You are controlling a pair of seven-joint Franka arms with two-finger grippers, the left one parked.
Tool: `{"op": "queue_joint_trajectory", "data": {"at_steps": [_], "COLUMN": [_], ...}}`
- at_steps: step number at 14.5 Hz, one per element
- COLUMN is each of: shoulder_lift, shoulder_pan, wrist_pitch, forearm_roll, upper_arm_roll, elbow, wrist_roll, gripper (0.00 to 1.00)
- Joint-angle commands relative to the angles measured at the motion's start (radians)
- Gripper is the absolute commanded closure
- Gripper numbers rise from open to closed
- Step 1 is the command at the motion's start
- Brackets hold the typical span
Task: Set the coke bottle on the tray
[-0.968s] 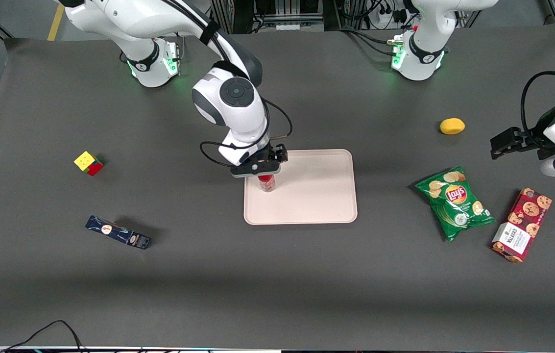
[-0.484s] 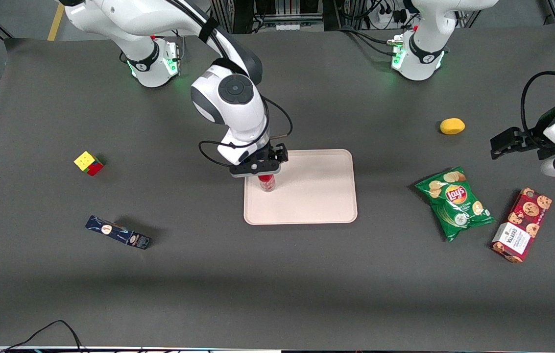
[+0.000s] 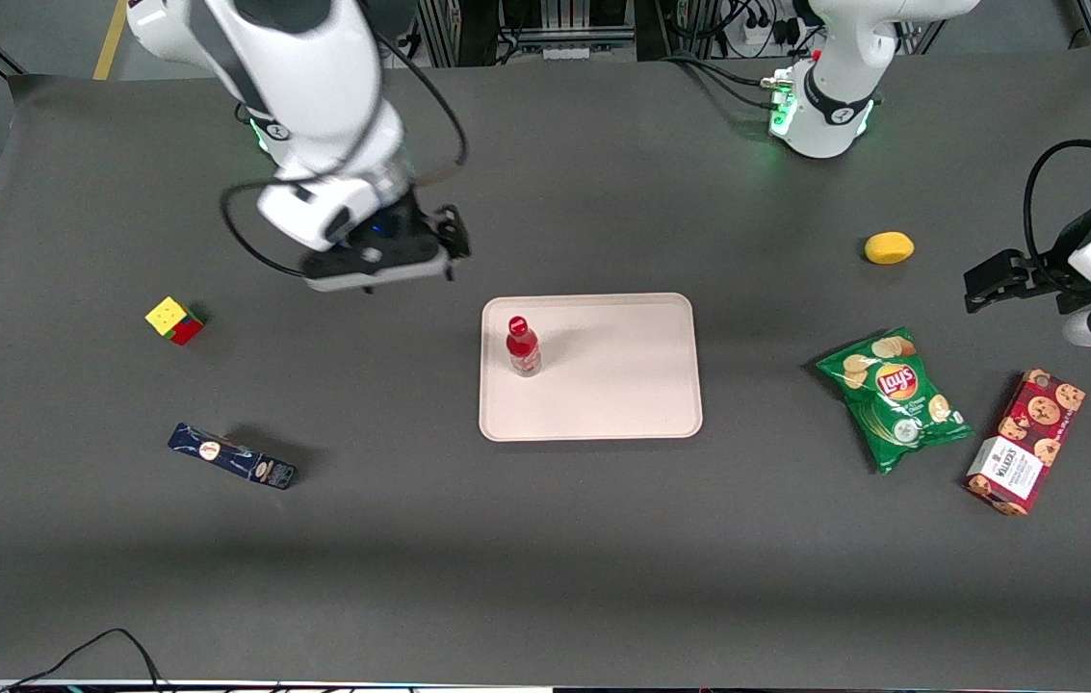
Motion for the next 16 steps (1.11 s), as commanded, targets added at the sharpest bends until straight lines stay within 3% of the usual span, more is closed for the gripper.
{"op": "queue_joint_trajectory", "data": {"at_steps": [1,5,11,14,16], "shoulder_lift": [-0.135,-0.152,-0.215,-0.249,-0.270], "shoulder_pan": [-0.140,-0.350,-0.393,-0.404,-0.407], "wrist_pitch": [-0.125,-0.142,-0.095,-0.078,-0.061], "forearm_roll": [0.055,0.060,0.065,0.132,0.134], "upper_arm_roll": [-0.047,-0.047,-0.140,-0.234,-0.239], "elbow": [-0.041,-0.017,-0.117,-0.185,-0.215], "wrist_roll": [-0.120,-0.237,-0.246,-0.258,-0.258], "gripper": [0.00,0.00,0.00,0.00,0.00]}}
